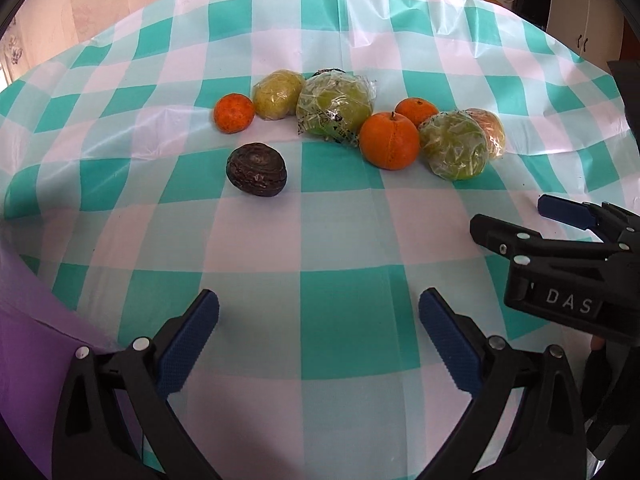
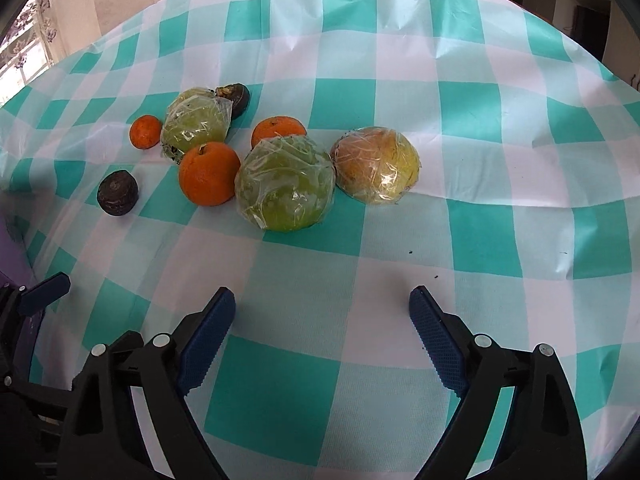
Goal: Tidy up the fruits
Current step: 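Grasp the wrapped green cabbage with the right tool while the left tool grasps the dark avocado, then carry the cabbage and avocado over the purple-rimmed box with both tools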
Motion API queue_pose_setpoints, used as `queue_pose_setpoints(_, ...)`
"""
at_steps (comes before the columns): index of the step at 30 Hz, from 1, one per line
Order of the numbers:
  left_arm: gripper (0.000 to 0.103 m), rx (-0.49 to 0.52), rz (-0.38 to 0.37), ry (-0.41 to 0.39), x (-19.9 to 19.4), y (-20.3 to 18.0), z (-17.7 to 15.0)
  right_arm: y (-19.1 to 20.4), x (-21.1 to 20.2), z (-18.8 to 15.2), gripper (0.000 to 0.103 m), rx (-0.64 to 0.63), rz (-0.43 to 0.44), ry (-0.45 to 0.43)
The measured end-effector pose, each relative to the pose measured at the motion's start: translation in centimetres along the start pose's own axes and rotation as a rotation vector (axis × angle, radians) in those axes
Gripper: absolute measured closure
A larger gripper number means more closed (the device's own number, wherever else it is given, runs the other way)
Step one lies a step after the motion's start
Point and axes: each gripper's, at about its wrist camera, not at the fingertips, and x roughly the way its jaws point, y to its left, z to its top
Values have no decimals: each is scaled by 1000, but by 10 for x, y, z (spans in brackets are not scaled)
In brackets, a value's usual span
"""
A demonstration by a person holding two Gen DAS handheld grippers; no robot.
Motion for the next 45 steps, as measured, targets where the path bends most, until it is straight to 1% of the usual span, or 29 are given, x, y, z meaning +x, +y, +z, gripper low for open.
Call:
queue_pose_setpoints(3,7,-27,-5,-3,8,9,11,2,12,18,23,-9,13,-8)
queue_pose_setpoints(7,8,-66,-13,3,21,24,28,12,25,36,25,-54,9,-6)
queue_pose_setpoints(10,8,-104,-20,-3,29,36,40,14,30,43,26,-49,5,-8)
queue_pose_setpoints(11,9,-118,-24,-7,31,39,44,16,30,44,28,-47,6,-13)
queue_pose_setpoints(12,9,-130,-26,-10,33,41,47,16,29,44,39,-45,7,-22)
queue_pose_setpoints(13,9,-138,-26,-12,35,43,50,15,28,43,44,-44,17,-33)
queue_pose_setpoints(15,11,-133,-6,-11,39,41,55,12,26,41,44,-28,23,-41)
queue_pose_setpoints(16,16,-121,16,-9,42,39,59,10,25,41,44,-19,34,-44)
queue_pose_setpoints(17,26,-110,42,-9,44,36,61,8,25,42,44,-9,45,-47)
queue_pose_setpoints(18,29,-103,58,-13,45,35,63,6,25,42,44,1,57,-50)
queue_pose_setpoints(20,52,-110,56,-19,47,37,65,3,24,42,44,17,76,-54)
queue_pose_setpoints(21,59,-122,69,-30,44,39,66,-1,23,42,44,23,83,-56)
queue_pose_setpoints(22,65,-133,65,-33,44,41,66,-2,22,41,44,29,85,-58)
queue_pose_setpoints(27,65,-181,16,-57,41,49,65,-11,19,40,44,58,94,-65)
queue_pose_setpoints(31,66,-205,-44,-123,25,47,56,-15,15,36,44,97,95,-73)
queue_pose_setpoints(34,66,-208,-93,-156,11,34,43,-23,6,24,44,157,135,-78)
queue_pose_setpoints(37,66,-181,-135,-173,-8,21,24,-31,-10,5,44,233,153,-93)
queue_pose_setpoints(41,66,-167,-217,-162,-30,11,-8,-37,-37,-30,44,313,183,-112)
queue_pose_setpoints(45,65,-143,-264,-166,-54,5,-43,-30,-65,-63,44,312,174,-132)
